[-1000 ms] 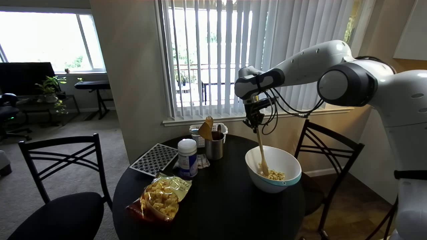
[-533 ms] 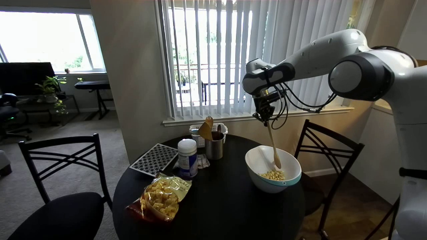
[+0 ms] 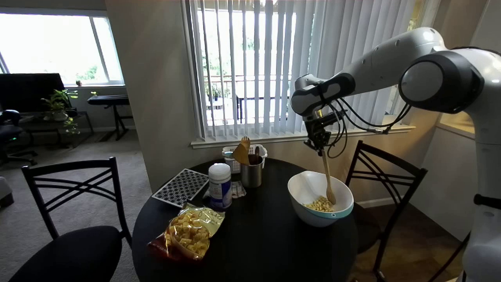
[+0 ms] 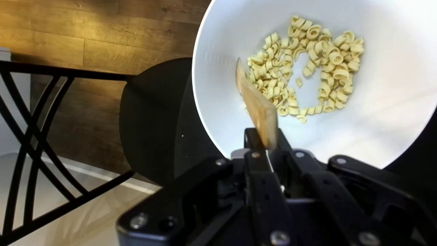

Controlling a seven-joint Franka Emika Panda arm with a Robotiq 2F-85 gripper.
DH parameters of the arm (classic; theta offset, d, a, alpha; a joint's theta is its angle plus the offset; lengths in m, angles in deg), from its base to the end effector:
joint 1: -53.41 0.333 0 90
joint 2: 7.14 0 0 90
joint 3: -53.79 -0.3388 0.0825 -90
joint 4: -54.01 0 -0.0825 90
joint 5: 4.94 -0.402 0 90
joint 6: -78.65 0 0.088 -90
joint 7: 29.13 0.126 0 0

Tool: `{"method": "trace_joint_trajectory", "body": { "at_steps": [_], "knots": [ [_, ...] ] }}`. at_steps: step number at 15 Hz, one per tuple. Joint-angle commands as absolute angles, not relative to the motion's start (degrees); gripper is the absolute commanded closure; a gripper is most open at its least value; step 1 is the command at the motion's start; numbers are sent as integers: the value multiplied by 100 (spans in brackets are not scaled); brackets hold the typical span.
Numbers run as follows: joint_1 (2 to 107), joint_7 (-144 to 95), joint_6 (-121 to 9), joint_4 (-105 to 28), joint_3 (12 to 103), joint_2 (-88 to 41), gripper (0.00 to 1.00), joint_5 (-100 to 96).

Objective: Use the wooden spoon to stir in the bowl

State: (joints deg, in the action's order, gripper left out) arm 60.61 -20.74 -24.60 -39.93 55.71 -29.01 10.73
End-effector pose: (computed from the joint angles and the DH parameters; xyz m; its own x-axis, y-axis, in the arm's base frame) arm 0.6603 0.0354 0.3777 0.9825 0.0112 -0.1860 0.0650 -0.9562 0.2854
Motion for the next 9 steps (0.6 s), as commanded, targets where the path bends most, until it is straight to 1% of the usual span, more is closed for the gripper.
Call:
{"method": "trace_joint_trajectory", "body": {
  "at_steps": [1,9],
  "knots": [
    [5873,-2089,-2645,-4767,5431,-2403,97,674],
    [5741,-2352,-2611,-5340,5289,-2255,97,-259]
  ]
}}
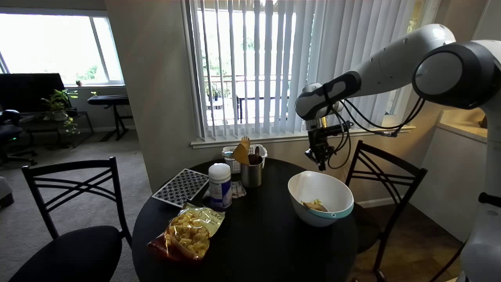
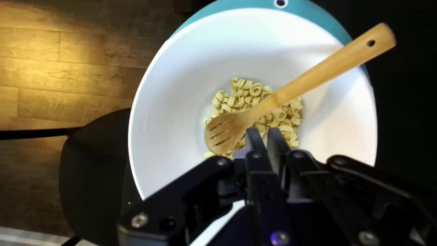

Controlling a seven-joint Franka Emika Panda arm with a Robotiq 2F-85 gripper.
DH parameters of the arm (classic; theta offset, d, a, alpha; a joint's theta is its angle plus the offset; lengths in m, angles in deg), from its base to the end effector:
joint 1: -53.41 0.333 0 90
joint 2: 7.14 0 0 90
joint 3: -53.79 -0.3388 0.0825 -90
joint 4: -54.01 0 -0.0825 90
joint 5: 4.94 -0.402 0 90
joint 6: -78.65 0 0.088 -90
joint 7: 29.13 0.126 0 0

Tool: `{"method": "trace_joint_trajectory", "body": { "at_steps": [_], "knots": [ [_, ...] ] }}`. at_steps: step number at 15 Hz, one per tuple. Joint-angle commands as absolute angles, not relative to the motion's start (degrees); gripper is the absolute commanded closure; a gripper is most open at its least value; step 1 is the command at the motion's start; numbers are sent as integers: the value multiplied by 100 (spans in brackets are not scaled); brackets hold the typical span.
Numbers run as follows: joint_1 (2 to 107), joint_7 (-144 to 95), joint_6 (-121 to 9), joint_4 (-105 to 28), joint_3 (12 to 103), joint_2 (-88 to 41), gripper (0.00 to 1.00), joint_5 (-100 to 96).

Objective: Use the wooden spoon to stir in the bowl

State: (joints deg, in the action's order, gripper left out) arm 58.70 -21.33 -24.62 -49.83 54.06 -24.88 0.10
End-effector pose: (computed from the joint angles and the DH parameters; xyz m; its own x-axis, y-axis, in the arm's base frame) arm 0.6101 0.0447 0.3434 0.9529 -0.0322 -0.3017 0.0039 -0.9930 0.1183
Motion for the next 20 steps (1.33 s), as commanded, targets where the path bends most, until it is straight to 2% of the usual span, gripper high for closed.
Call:
{"method": "trace_joint_trajectory", "body": {
  "at_steps": [1,6,7,8,12,20],
  "knots": [
    [5745,-2356,-2610,-5364,5285,-2256,97,-294],
    [5773,-2273,-2624,-5457,5278,-2220,97,-308],
    [5785,-2210,-2640,-5477,5286,-2205,64,-280],
    [5824,-2144,-2449,-5164,5296,-2472,88,-180],
    [5823,-2144,-2449,-5172,5296,-2457,64,-180],
    [5823,-2144,-2449,-5174,5296,-2450,63,-180]
  ]
}}
